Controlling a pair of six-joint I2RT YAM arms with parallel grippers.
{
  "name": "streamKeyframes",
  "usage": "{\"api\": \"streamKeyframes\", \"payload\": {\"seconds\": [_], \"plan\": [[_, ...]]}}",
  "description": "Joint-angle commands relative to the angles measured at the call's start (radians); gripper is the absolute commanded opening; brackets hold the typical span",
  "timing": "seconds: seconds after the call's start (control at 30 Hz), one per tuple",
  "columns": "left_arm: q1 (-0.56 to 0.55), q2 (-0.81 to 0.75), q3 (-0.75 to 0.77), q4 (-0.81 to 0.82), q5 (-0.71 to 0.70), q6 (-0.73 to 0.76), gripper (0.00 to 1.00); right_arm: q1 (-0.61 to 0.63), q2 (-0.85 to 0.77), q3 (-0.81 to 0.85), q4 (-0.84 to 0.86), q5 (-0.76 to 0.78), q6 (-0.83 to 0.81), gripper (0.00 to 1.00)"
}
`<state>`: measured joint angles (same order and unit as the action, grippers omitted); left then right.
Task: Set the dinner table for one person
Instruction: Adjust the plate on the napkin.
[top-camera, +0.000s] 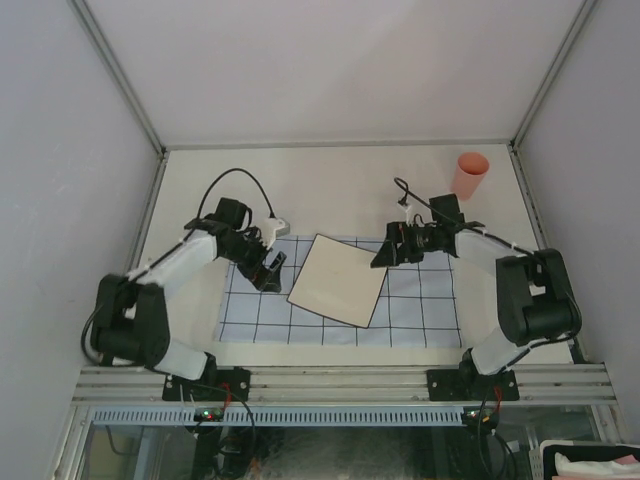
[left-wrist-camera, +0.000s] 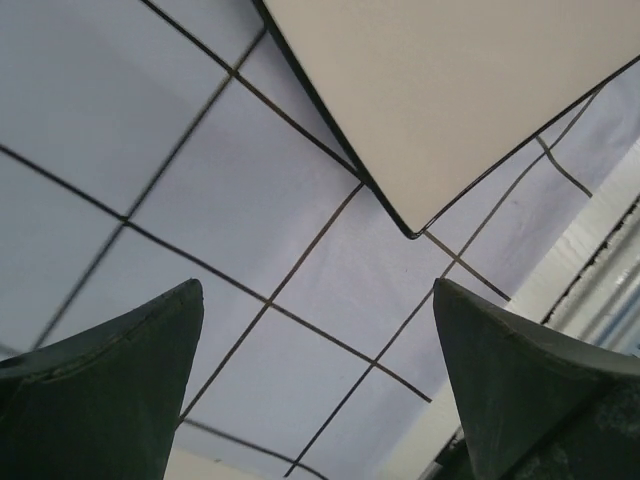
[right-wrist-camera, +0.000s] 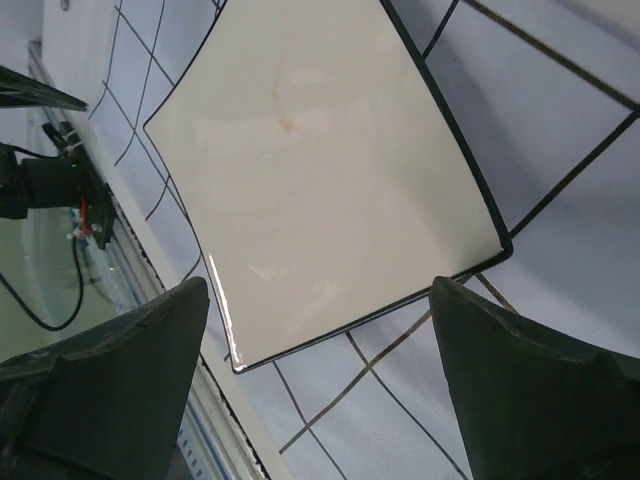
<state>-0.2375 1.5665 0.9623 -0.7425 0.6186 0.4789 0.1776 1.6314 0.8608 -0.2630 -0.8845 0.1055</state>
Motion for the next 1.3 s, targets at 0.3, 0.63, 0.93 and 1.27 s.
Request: {"api": "streamKeyframes", "payload": {"seconds": [0.3, 0.63, 0.93, 1.27], "plan": [[-0.123, -0.514, 0.094, 0.003, -0.385, -0.066, 1.0, 0.099, -0.599, -0.008, -0.059, 0.476, -0.255, 1.0], [-0.174, -0.546, 0.005, 0.109, -0.674, -0.094, 1.0, 0.125, -0.756, -0.019, -0.161, 0.855, -0.414, 1.0], [-0.207, -0.709, -0.088, 0.289, -0.979, -0.034, 1.0, 0.277, -0.84, -0.023, -0.158, 1.105, -0.878, 1.0], [-0.198, -0.642, 0.279, -0.006, -0.878, -0.055, 1.0, 0.282, -1.089, -0.028, -0.277, 0.814, -0.646, 1.0]]}}
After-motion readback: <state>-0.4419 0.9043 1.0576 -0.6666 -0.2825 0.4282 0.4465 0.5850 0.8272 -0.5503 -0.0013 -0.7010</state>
